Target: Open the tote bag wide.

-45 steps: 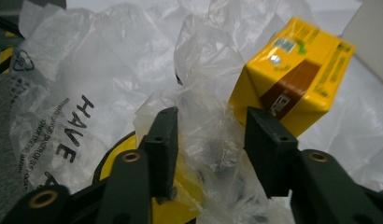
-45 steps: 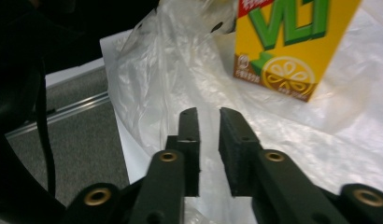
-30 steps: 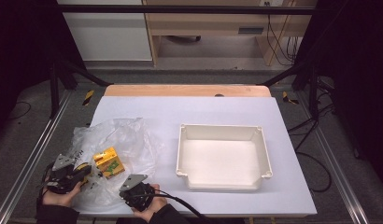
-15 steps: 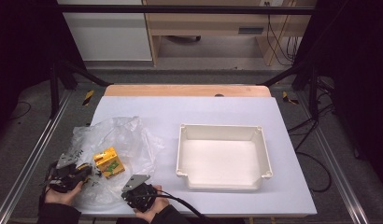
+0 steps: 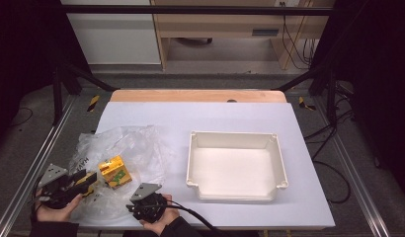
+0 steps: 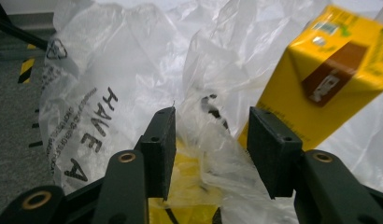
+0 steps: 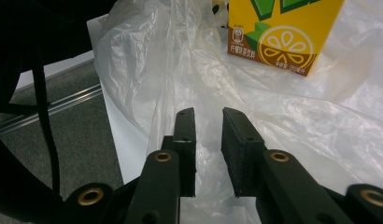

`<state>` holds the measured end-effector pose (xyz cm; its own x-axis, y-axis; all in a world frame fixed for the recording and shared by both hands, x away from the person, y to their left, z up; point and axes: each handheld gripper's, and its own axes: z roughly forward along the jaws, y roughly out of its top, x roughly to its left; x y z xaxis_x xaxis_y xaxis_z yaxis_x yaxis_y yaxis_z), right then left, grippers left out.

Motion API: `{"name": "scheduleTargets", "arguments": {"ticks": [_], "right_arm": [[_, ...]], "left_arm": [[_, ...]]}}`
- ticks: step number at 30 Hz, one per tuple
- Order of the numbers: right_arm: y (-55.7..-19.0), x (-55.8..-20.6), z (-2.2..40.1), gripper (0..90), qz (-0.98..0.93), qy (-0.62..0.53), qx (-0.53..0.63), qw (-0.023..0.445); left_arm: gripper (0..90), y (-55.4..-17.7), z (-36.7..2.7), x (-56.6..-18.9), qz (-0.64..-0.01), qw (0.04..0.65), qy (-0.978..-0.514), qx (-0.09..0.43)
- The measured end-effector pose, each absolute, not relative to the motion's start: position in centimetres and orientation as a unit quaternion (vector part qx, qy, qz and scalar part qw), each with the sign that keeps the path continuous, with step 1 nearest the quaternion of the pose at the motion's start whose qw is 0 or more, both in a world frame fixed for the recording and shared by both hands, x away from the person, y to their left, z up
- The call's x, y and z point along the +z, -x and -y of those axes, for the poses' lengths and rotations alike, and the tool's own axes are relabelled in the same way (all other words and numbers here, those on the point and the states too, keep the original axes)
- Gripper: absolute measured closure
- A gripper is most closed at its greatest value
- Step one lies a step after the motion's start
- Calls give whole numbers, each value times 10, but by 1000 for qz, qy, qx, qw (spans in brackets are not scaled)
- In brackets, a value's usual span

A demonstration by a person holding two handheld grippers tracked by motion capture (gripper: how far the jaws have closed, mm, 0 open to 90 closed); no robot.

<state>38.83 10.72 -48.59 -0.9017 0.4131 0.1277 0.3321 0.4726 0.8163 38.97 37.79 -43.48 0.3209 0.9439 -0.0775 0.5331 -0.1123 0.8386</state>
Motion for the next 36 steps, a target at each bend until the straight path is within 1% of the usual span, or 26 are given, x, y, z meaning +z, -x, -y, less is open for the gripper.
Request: {"name": "scheduleTargets", "arguments": {"ticks": [8,13,19,25,30,36], "right_arm": [[-389,-477,-101,636,-839,-221,495,48],[-391,-467,-95,514,-824,-224,517,57],[-393,-448,-84,403,-806,-225,543,76],[-400,-433,-69,331,-792,-240,553,92],[-405,-428,-50,285,-792,-254,543,116],[-411,-422,-30,262,-787,-272,538,132]], "left_arm": [[485,-383,-381,-418,-513,431,-691,271],[465,-381,-383,-410,-504,445,-688,272],[455,-382,-380,-404,-493,451,-693,273],[430,-385,-377,-398,-477,460,-701,265],[418,-388,-376,-394,-460,466,-707,266],[396,-391,-372,-386,-441,472,-715,268]]}}
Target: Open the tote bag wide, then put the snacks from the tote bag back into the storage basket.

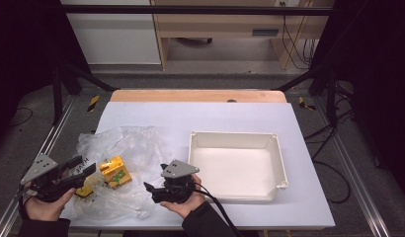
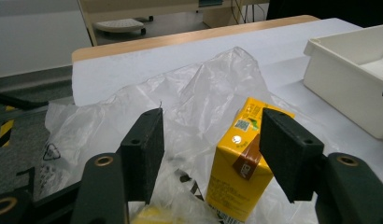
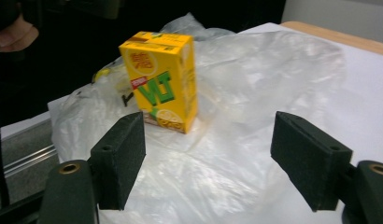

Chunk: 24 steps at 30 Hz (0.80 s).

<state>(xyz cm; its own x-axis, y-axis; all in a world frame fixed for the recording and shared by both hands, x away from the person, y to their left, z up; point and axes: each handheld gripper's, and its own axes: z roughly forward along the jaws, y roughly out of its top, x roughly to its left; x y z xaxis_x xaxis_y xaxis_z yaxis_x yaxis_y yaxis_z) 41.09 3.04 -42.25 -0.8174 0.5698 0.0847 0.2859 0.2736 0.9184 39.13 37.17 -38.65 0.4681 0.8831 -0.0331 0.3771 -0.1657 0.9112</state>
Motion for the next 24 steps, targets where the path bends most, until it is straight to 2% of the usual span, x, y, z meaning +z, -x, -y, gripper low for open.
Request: {"name": "scheduleTargets", "arguments": {"ticks": [13,24], "right_arm": [[-424,-398,34,232,-764,-320,533,171],[-423,-400,94,223,-751,-353,518,207]], "left_arm": [[317,-412,-349,-382,-415,463,-740,258],[289,-427,-334,-386,-397,452,-760,246]]}}
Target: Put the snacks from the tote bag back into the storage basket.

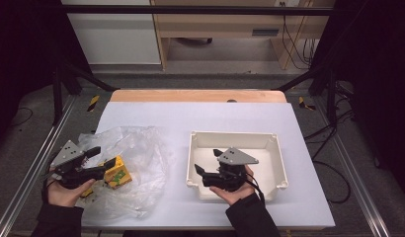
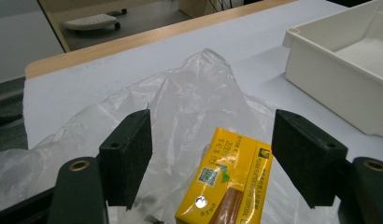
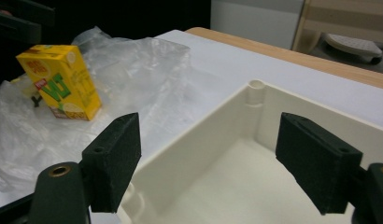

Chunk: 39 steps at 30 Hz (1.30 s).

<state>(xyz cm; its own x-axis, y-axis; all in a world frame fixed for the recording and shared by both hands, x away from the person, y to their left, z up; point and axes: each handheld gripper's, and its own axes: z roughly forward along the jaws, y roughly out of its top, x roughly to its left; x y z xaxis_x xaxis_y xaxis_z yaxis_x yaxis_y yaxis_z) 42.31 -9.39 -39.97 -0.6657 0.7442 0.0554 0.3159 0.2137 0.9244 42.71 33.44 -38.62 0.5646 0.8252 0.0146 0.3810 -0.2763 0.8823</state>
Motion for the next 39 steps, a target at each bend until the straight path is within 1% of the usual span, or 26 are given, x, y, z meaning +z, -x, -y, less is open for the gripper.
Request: {"name": "scheduleTargets", "arguments": {"ticks": [5,6,15,18,25,34,37,39], "right_arm": [[-419,-404,124,216,-745,-368,506,229],[-417,-406,135,214,-745,-372,503,233],[-408,-414,168,204,-741,-388,493,239],[-405,-417,174,203,-741,-393,489,239],[-403,-416,182,199,-738,-399,486,243],[-401,-420,195,198,-735,-413,477,247],[-400,-420,198,196,-735,-414,477,247],[-400,-422,199,196,-735,-417,475,245]], "left_arm": [[288,-431,-333,-388,-393,450,-764,244],[286,-431,-333,-388,-392,448,-766,244],[269,-434,-330,-397,-386,430,-781,237],[258,-432,-330,-399,-384,430,-783,232],[264,-425,-335,-403,-376,425,-793,222],[271,-432,-331,-417,-370,401,-814,200],[281,-434,-330,-419,-367,397,-817,199],[304,-435,-330,-419,-367,394,-818,200]]}}
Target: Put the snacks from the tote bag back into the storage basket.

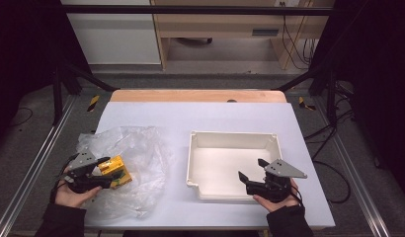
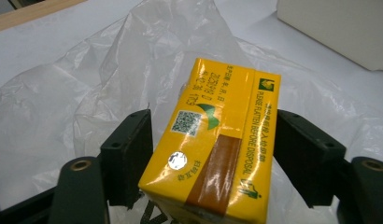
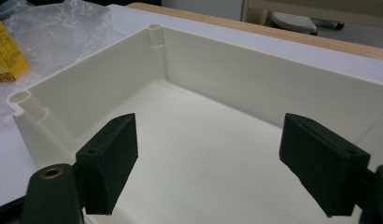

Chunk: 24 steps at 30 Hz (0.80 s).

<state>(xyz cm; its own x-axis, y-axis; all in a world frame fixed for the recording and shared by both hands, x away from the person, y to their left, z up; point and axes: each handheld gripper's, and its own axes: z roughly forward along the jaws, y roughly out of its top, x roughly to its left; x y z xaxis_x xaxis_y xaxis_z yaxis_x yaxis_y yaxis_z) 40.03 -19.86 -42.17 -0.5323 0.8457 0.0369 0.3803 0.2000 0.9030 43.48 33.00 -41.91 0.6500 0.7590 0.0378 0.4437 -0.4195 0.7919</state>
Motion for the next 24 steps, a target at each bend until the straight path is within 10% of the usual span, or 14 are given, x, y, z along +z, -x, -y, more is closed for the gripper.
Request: {"name": "scheduleTargets", "arguments": {"ticks": [10,24], "right_arm": [[-402,-426,199,197,-739,-418,469,245],[-402,-428,198,200,-742,-418,465,244]], "left_arm": [[482,-434,-335,-420,-368,392,-822,186],[477,-438,-331,-426,-372,382,-826,182]]}}
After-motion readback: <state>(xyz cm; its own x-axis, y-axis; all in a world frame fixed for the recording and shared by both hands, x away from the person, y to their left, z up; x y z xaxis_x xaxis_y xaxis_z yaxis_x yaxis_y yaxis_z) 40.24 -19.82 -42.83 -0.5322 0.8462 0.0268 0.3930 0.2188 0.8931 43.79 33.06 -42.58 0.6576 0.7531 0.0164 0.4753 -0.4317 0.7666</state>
